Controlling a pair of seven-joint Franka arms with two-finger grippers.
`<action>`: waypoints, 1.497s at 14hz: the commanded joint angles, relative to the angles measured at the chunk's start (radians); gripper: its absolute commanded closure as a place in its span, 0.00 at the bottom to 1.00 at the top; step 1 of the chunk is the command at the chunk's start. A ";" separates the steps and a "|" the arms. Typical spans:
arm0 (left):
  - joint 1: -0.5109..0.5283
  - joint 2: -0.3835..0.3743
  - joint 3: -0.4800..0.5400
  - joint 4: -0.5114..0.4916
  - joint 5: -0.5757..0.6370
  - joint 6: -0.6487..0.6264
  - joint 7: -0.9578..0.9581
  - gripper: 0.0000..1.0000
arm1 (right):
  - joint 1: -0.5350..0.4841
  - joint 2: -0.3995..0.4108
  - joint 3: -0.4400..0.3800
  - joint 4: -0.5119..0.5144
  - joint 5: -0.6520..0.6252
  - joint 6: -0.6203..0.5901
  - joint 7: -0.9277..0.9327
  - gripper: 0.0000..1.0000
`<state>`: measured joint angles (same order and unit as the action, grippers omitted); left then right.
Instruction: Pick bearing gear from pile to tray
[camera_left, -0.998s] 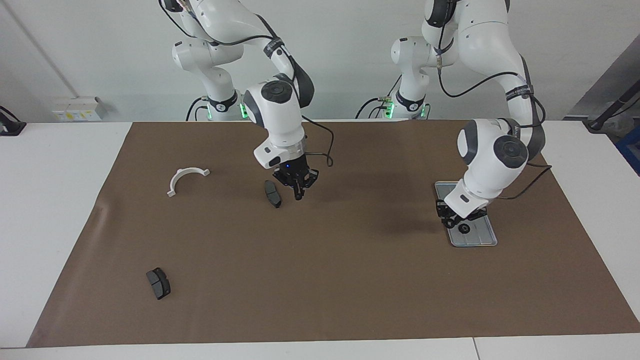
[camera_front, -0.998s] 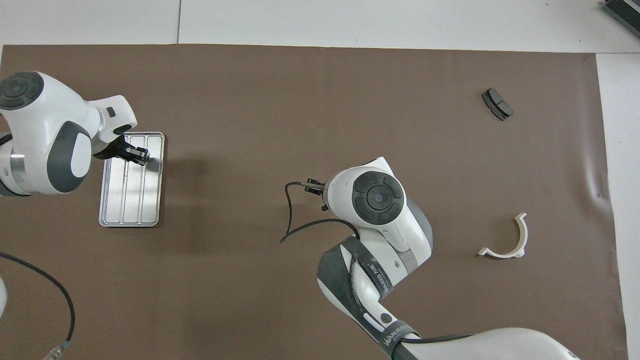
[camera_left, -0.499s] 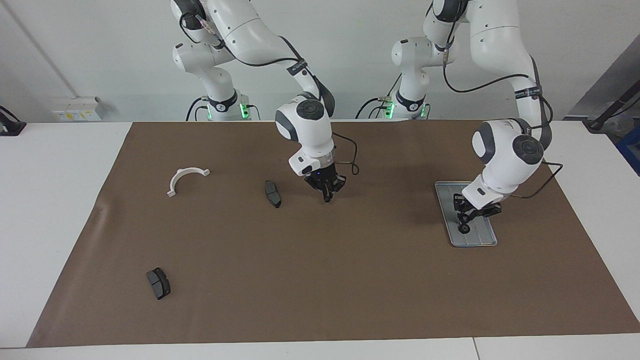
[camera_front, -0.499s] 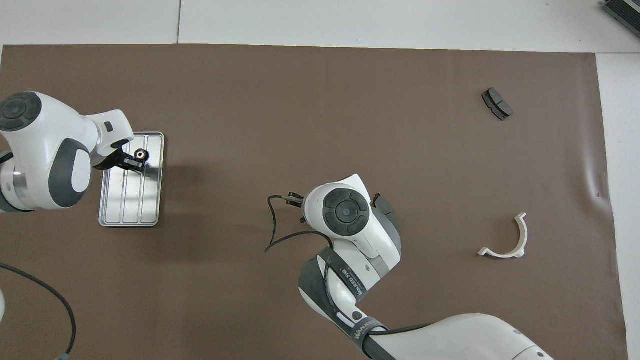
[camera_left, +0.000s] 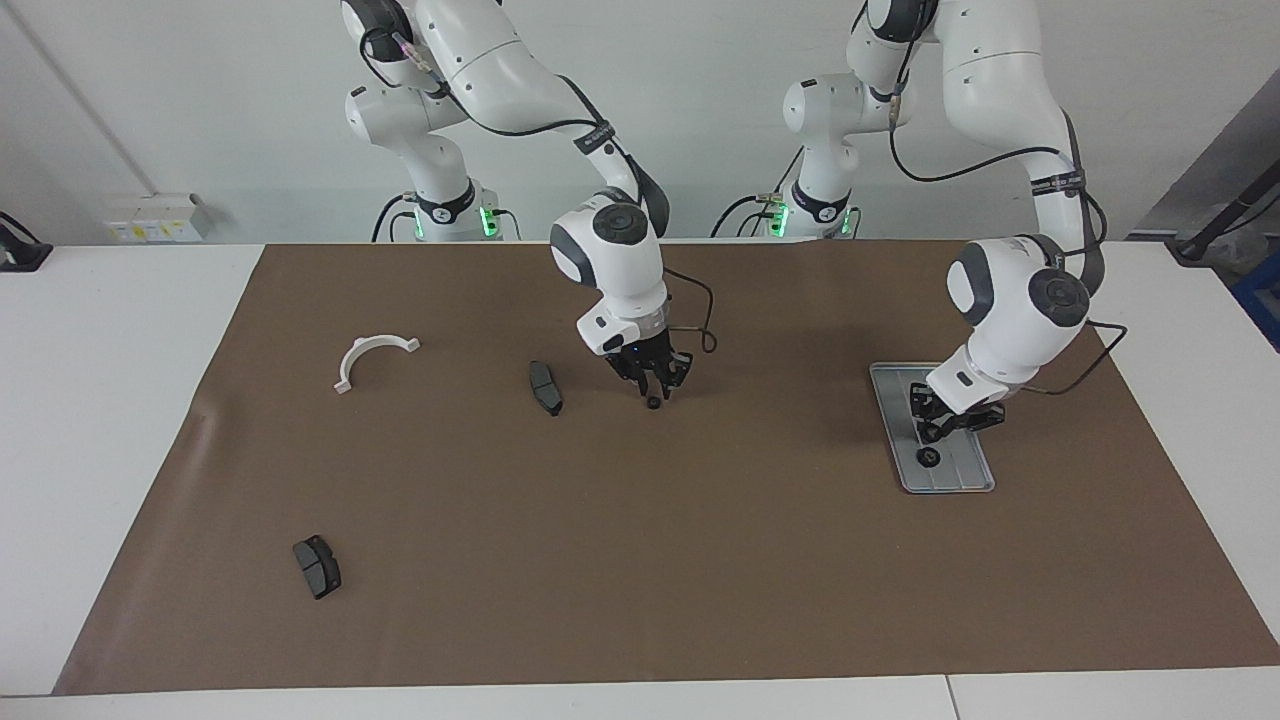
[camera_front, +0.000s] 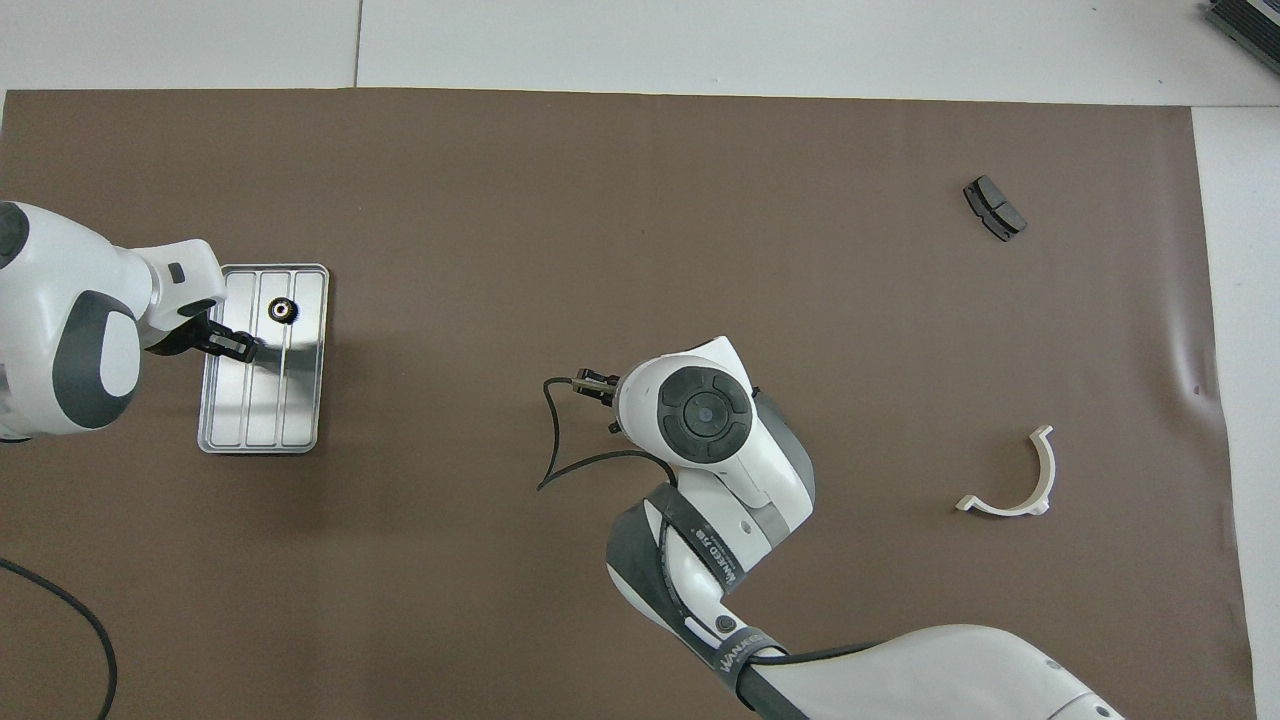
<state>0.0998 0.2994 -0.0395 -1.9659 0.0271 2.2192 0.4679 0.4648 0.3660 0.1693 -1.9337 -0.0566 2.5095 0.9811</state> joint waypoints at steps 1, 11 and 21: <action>0.006 -0.036 -0.007 -0.044 -0.006 0.022 0.018 0.68 | -0.083 -0.082 0.004 -0.007 -0.093 -0.064 -0.033 0.00; -0.153 -0.054 -0.016 0.010 -0.007 -0.036 -0.261 0.39 | -0.310 -0.236 0.007 0.074 -0.121 -0.276 -0.369 0.00; -0.538 -0.005 -0.019 0.103 -0.009 -0.015 -0.944 0.43 | -0.367 -0.369 -0.092 0.168 -0.013 -0.572 -0.651 0.00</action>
<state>-0.3658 0.2587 -0.0773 -1.9165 0.0251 2.2061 -0.3795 0.1107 0.0197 0.1062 -1.7900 -0.1105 2.0012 0.4158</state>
